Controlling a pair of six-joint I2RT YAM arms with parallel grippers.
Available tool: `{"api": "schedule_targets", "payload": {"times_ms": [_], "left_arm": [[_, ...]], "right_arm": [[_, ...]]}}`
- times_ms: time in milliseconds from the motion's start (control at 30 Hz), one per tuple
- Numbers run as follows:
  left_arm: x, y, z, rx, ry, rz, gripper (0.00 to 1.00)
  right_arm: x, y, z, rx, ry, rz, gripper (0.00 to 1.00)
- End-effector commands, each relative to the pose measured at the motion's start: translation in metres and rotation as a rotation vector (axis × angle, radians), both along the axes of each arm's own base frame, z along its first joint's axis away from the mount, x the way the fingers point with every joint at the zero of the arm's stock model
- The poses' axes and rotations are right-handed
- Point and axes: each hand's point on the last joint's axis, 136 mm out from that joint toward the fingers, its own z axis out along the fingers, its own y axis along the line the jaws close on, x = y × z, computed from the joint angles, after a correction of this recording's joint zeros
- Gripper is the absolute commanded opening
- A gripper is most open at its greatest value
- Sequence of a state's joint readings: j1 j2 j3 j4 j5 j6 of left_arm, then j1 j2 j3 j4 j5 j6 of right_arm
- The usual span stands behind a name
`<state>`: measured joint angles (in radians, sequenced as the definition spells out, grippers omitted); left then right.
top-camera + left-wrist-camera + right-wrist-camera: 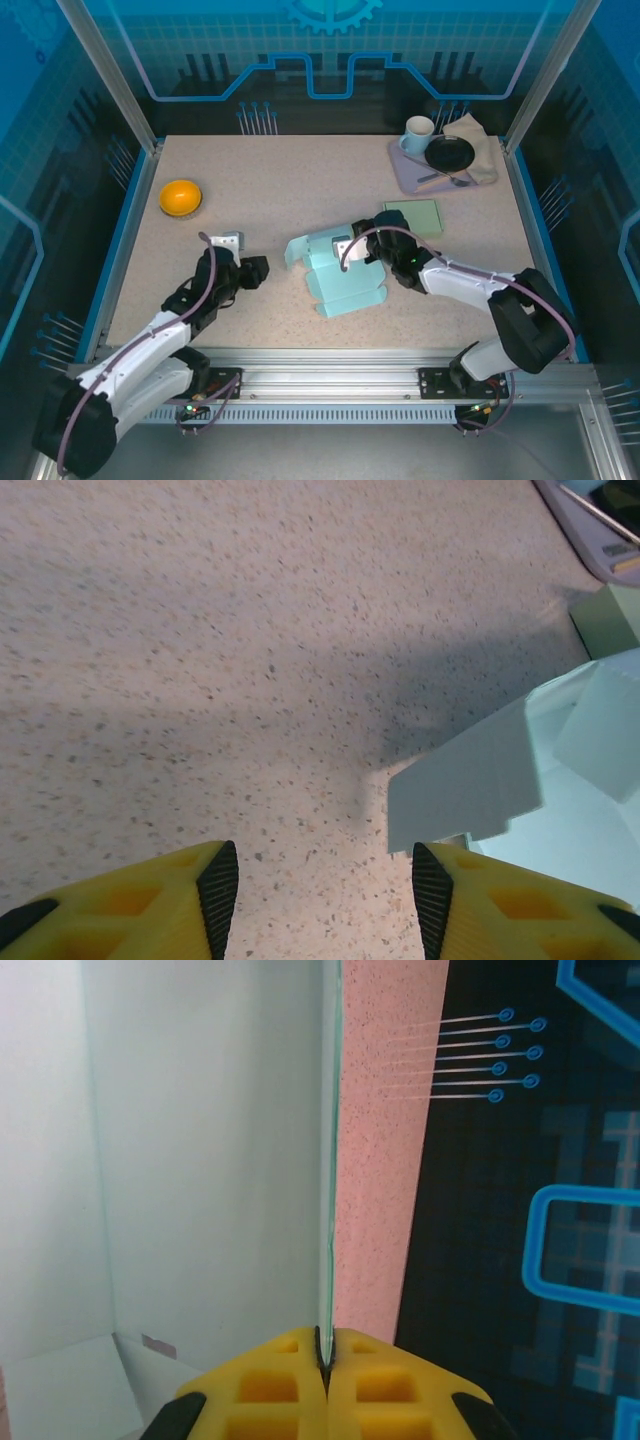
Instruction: Fold the paper box
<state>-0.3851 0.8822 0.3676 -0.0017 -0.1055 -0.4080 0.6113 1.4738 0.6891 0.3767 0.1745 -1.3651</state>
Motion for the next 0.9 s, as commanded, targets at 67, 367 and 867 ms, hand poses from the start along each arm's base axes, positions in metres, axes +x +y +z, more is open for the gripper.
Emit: {"api": "schedule_targets", "payload": {"times_ms": [67, 367, 867], "left_arm": [[0.015, -0.023, -0.001, -0.013, 0.004, -0.107, 0.54], [0.028, -0.053, -0.008, -0.001, -0.009, -0.279, 0.53], [0.022, -0.097, -0.019, 0.023, -0.022, -0.473, 0.57]], "right_arm": [[0.006, 0.011, 0.002, -0.022, -0.120, 0.017, 0.00], [0.005, 0.012, -0.005, -0.026, -0.106, 0.019, 0.00], [-0.012, 0.010, -0.015, -0.053, -0.136, 0.013, 0.00]]}}
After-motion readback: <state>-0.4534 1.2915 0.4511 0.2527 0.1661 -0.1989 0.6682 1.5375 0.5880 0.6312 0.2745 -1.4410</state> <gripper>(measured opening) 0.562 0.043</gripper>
